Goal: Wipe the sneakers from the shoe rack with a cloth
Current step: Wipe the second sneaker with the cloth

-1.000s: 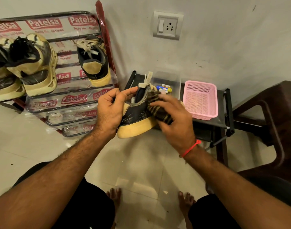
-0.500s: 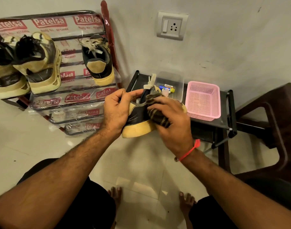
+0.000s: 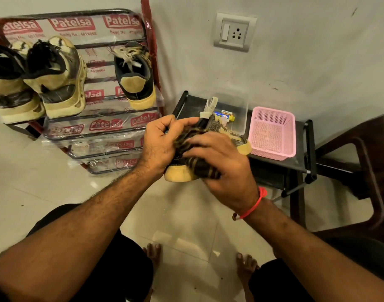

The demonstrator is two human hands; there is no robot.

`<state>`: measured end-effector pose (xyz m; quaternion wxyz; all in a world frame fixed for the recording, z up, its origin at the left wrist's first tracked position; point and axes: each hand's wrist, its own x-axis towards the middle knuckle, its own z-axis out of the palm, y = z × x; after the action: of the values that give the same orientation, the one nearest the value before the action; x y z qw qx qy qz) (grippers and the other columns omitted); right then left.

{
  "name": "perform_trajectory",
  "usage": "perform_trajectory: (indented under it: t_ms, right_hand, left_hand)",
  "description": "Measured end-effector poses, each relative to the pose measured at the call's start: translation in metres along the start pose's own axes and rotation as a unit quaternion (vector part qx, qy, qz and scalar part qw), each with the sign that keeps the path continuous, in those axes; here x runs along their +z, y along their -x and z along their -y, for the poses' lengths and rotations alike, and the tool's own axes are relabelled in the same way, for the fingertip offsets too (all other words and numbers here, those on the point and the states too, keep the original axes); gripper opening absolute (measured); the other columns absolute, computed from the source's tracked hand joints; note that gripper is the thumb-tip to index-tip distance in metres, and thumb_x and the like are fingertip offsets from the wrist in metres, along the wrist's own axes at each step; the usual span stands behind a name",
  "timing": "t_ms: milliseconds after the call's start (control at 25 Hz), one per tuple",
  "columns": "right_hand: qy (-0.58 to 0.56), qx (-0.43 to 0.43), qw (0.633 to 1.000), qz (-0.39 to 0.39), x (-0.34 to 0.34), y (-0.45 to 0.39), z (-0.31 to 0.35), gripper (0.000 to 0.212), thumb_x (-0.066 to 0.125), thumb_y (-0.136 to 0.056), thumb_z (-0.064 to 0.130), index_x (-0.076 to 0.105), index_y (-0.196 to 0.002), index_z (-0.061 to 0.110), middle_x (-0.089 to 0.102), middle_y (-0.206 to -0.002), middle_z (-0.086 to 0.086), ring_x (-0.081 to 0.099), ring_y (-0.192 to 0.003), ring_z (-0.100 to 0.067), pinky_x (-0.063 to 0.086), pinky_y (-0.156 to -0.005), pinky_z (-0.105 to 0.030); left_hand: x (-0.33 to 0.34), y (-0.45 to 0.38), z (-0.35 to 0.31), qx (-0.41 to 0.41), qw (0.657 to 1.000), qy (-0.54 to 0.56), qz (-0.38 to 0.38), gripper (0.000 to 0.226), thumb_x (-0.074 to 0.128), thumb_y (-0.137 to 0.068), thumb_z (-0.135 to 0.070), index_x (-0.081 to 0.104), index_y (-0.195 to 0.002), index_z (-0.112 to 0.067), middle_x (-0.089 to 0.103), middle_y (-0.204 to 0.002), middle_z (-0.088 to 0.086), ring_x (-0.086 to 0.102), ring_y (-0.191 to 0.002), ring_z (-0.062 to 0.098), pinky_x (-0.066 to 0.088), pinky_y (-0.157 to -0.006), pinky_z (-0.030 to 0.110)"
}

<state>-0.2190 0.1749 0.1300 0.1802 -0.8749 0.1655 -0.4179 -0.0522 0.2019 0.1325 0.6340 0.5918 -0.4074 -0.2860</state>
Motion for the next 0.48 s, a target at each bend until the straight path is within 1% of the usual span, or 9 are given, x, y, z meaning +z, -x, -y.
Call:
perform_trajectory:
  t_ms: [40,80,120,160,240,280,320,400,480]
  right_hand:
    - [0.013,-0.065,0.997,0.027,0.000,0.002,0.004,0.018,0.070,-0.086,0.003,0.075,-0.103,0.001,0.068,-0.118,-0.014,0.060,-0.115,-0.035,0.043,-0.105,-0.042]
    - [0.033,-0.090,0.995,0.039,-0.003,0.001,-0.004,0.017,0.069,-0.087,0.004,0.075,-0.102,0.001,0.068,-0.118,-0.015,0.060,-0.114,-0.036,0.044,-0.104,-0.043]
    - [0.049,-0.063,0.997,0.023,-0.008,-0.002,-0.020,0.019,0.067,-0.085,0.003,0.075,-0.102,0.001,0.068,-0.117,-0.015,0.061,-0.113,-0.036,0.046,-0.103,-0.044]
    - [0.055,0.012,0.998,-0.015,-0.014,-0.004,-0.039,0.024,0.065,-0.080,0.003,0.075,-0.102,0.003,0.069,-0.117,-0.013,0.062,-0.112,-0.033,0.047,-0.102,-0.045]
    - [0.048,0.168,0.981,-0.089,-0.029,-0.009,-0.066,0.031,0.063,-0.076,0.005,0.074,-0.104,0.008,0.070,-0.115,-0.009,0.063,-0.111,-0.025,0.049,-0.100,-0.047]
    - [0.047,0.201,0.972,-0.107,-0.033,-0.008,-0.071,0.031,0.064,-0.077,0.002,0.074,-0.106,0.009,0.070,-0.114,-0.008,0.063,-0.111,-0.021,0.049,-0.100,-0.046]
    - [0.047,0.202,0.972,-0.112,-0.032,-0.007,-0.069,0.033,0.065,-0.076,-0.002,0.074,-0.106,0.009,0.070,-0.114,-0.007,0.063,-0.111,-0.019,0.049,-0.100,-0.045]
    - [0.035,0.155,0.982,-0.106,-0.023,-0.003,-0.050,0.036,0.067,-0.073,-0.009,0.074,-0.105,0.006,0.069,-0.115,-0.008,0.063,-0.112,-0.023,0.049,-0.100,-0.044]
    - [0.011,0.092,0.991,-0.097,-0.016,0.000,-0.025,0.032,0.065,-0.075,-0.007,0.074,-0.104,0.002,0.068,-0.116,-0.011,0.061,-0.115,-0.029,0.048,-0.101,-0.046]
  left_hand:
    - [-0.002,0.001,0.000,0.005,1.000,0.009,0.010,0.030,0.061,-0.087,-0.035,0.058,-0.061,-0.022,0.076,-0.097,0.021,0.073,-0.100,0.037,0.056,-0.086,0.064]
    - [-0.003,0.001,0.001,0.011,1.000,0.008,0.021,0.032,0.058,-0.090,-0.033,0.059,-0.064,-0.014,0.078,-0.098,0.016,0.073,-0.098,0.036,0.056,-0.085,0.062]
    - [-0.003,0.001,0.001,0.022,0.999,-0.007,0.029,0.036,0.056,-0.091,-0.031,0.057,-0.067,-0.005,0.079,-0.098,0.010,0.074,-0.096,0.033,0.058,-0.083,0.059]
    - [-0.003,0.002,0.002,0.034,0.999,-0.017,0.038,0.037,0.054,-0.093,-0.027,0.053,-0.068,-0.001,0.079,-0.099,0.007,0.075,-0.095,0.029,0.060,-0.082,0.053]
    - [0.000,0.004,0.001,0.049,0.997,-0.007,0.066,0.032,0.049,-0.099,-0.012,0.049,-0.068,-0.004,0.078,-0.103,0.008,0.075,-0.099,0.026,0.061,-0.083,0.040]
    - [0.002,0.005,0.000,0.052,0.995,0.003,0.081,0.033,0.046,-0.100,-0.004,0.049,-0.067,-0.007,0.078,-0.104,0.010,0.075,-0.101,0.026,0.061,-0.085,0.036]
    - [0.003,0.004,-0.001,0.053,0.995,0.010,0.090,0.036,0.043,-0.100,0.002,0.048,-0.067,-0.009,0.078,-0.104,0.009,0.075,-0.102,0.026,0.060,-0.086,0.033]
    - [0.002,0.003,0.000,0.053,0.995,0.009,0.086,0.037,0.042,-0.100,0.007,0.051,-0.067,-0.006,0.079,-0.100,0.001,0.075,-0.101,0.022,0.059,-0.084,0.027]
    - [-0.001,0.003,0.001,0.045,0.997,0.000,0.070,0.032,0.042,-0.101,0.007,0.053,-0.071,0.008,0.079,-0.096,-0.003,0.075,-0.098,0.019,0.058,-0.082,0.025]
